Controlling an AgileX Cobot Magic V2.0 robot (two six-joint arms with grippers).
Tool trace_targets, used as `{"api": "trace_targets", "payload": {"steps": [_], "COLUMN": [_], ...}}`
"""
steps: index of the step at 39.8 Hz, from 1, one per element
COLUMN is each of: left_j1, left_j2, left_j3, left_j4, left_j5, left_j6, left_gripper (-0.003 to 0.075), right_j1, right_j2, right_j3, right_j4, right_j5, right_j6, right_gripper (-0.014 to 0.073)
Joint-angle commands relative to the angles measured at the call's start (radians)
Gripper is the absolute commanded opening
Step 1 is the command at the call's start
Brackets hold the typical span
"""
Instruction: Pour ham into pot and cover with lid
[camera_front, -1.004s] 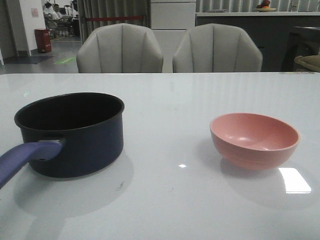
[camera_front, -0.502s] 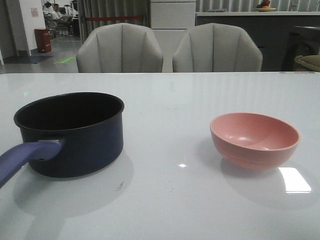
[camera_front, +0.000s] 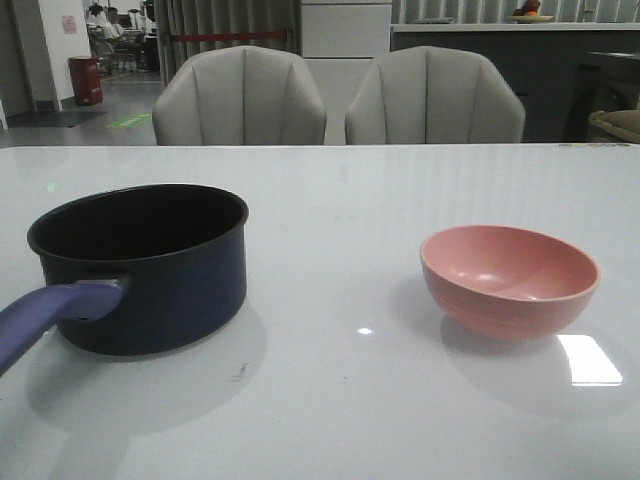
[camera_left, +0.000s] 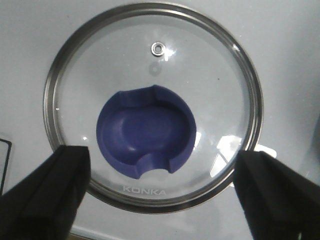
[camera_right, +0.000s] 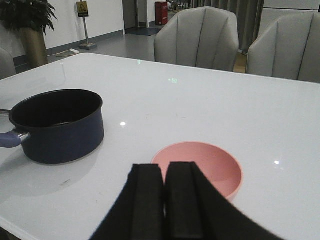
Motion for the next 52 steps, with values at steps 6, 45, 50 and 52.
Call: {"api": "trace_targets", "payload": {"steps": [6, 45, 50, 52], "left_j1": [0.003, 0.042, 0.042, 0.042], "left_j2": [0.013, 0.089, 0.104, 0.106], "left_j3": [-0.061, -0.061, -0.061, -0.061], "left_j4": [-0.009, -0.064, -0.067, -0.067], "left_j5": [0.016, 0.012, 0.007, 0.0], "left_j6": [-0.01, -0.017, -0.017, -0.017], "left_gripper": [0.0606, 0.0606, 0.0606, 0.0606], "right_j1": [0.0, 0.0, 0.0, 0.0], "right_j2": [0.01, 0.01, 0.01, 0.01], "right_j3": [-0.026, -0.026, -0.026, -0.026], "right_j4": [0.012, 0.012, 0.012, 0.012], "right_j5": [-0.07, -0.07, -0.07, -0.07], "right_j6": [-0.011, -0.011, -0.011, -0.011], "right_gripper": [0.0161, 0.0161, 0.0161, 0.0161]}}
